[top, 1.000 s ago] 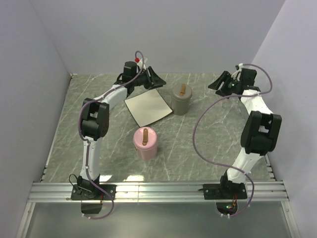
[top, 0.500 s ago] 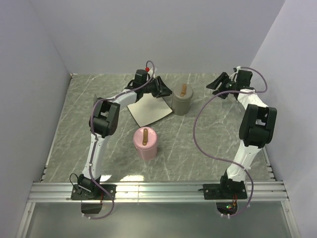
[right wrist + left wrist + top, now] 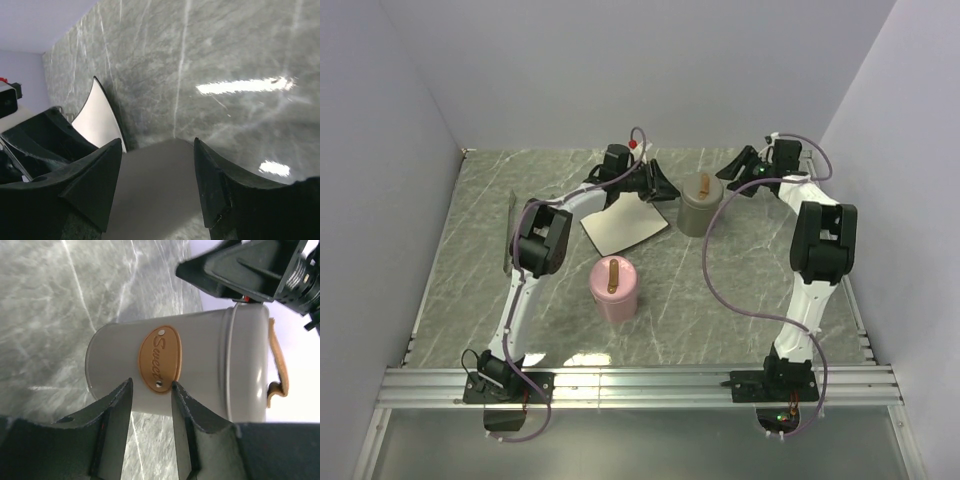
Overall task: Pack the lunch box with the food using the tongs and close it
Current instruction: Move the packing box to the center of the board.
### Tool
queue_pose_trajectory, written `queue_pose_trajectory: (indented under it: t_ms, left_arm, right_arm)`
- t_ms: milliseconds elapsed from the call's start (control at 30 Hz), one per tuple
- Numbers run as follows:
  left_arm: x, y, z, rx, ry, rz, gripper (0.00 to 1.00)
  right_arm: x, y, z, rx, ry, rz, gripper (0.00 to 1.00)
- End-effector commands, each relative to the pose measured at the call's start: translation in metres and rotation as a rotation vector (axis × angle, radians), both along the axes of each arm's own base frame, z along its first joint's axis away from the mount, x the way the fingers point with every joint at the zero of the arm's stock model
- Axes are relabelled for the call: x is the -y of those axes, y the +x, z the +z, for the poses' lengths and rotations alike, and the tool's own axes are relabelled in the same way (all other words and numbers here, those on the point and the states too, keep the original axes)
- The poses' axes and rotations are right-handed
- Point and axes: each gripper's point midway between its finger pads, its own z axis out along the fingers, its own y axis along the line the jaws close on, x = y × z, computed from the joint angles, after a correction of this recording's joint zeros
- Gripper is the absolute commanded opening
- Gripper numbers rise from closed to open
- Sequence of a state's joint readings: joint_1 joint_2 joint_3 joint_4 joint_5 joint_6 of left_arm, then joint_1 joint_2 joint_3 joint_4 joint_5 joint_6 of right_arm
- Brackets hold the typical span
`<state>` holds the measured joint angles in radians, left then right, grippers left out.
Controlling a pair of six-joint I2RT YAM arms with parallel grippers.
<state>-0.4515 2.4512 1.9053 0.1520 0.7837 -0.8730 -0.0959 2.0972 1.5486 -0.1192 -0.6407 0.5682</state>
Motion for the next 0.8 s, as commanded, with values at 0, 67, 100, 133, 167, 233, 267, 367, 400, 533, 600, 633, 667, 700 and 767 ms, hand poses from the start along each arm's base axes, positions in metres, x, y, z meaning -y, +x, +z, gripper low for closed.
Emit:
queue_pose_trajectory:
  t_ms: [0, 67, 100, 133, 167, 233, 267, 367, 400, 533, 600, 633, 667, 700, 767]
  left_arm:
    - [0.022, -0.010, 0.016, 0.077, -0.029, -0.078, 0.43]
    - [0.023, -0.013, 0.012, 0.065, -0.030, -0.087, 0.43]
    - [0.023, -0.014, 0.012, 0.064, -0.032, -0.089, 0.43]
    - [0.023, -0.015, 0.010, 0.062, -0.032, -0.092, 0.43]
    - [0.023, -0.017, 0.010, 0.060, -0.033, -0.100, 0.43]
    - [0.022, -0.020, 0.008, 0.053, -0.033, -0.105, 0.42]
    - [0.021, -0.021, 0.011, 0.055, -0.035, -0.108, 0.42]
    - [0.019, -0.023, 0.015, 0.068, -0.033, -0.111, 0.42]
    - [0.019, -0.025, 0.015, 0.066, -0.029, -0.112, 0.42]
    - [0.011, -0.026, 0.021, 0.069, -0.013, -0.099, 0.42]
    - [-0.001, -0.022, 0.027, 0.076, -0.010, -0.070, 0.43]
    - [-0.007, -0.019, 0.028, 0.074, -0.010, -0.050, 0.44]
    - [-0.019, -0.011, 0.040, 0.098, -0.022, -0.021, 0.44]
    - [-0.026, -0.009, 0.040, 0.088, -0.027, -0.007, 0.44]
    - [-0.042, -0.002, 0.061, 0.123, -0.059, 0.014, 0.45]
  right_arm:
    - [-0.018, 0.016, 0.016, 0.073, -0.005, 0.044, 0.66]
    - [-0.028, 0.015, 0.012, 0.074, -0.009, 0.068, 0.66]
    - [-0.032, 0.013, 0.010, 0.070, -0.003, 0.084, 0.66]
    - [-0.037, 0.010, 0.008, 0.064, 0.002, 0.100, 0.65]
    - [-0.044, 0.006, 0.004, 0.054, 0.003, 0.120, 0.65]
    - [-0.054, -0.004, -0.001, 0.036, 0.019, 0.157, 0.64]
    - [-0.057, -0.013, -0.007, 0.018, 0.024, 0.173, 0.63]
    - [-0.083, -0.036, -0.010, 0.003, 0.073, 0.255, 0.62]
    - [-0.084, -0.041, -0.013, -0.014, 0.079, 0.258, 0.62]
    - [-0.088, -0.058, -0.014, -0.053, 0.129, 0.250, 0.62]
    - [-0.090, -0.070, -0.014, -0.081, 0.160, 0.225, 0.63]
    - [-0.090, -0.076, -0.015, -0.102, 0.172, 0.217, 0.63]
    - [-0.093, -0.083, -0.013, -0.116, 0.195, 0.205, 0.63]
    - [-0.095, -0.087, -0.013, -0.123, 0.201, 0.202, 0.63]
    - [-0.099, -0.098, -0.012, -0.138, 0.212, 0.193, 0.64]
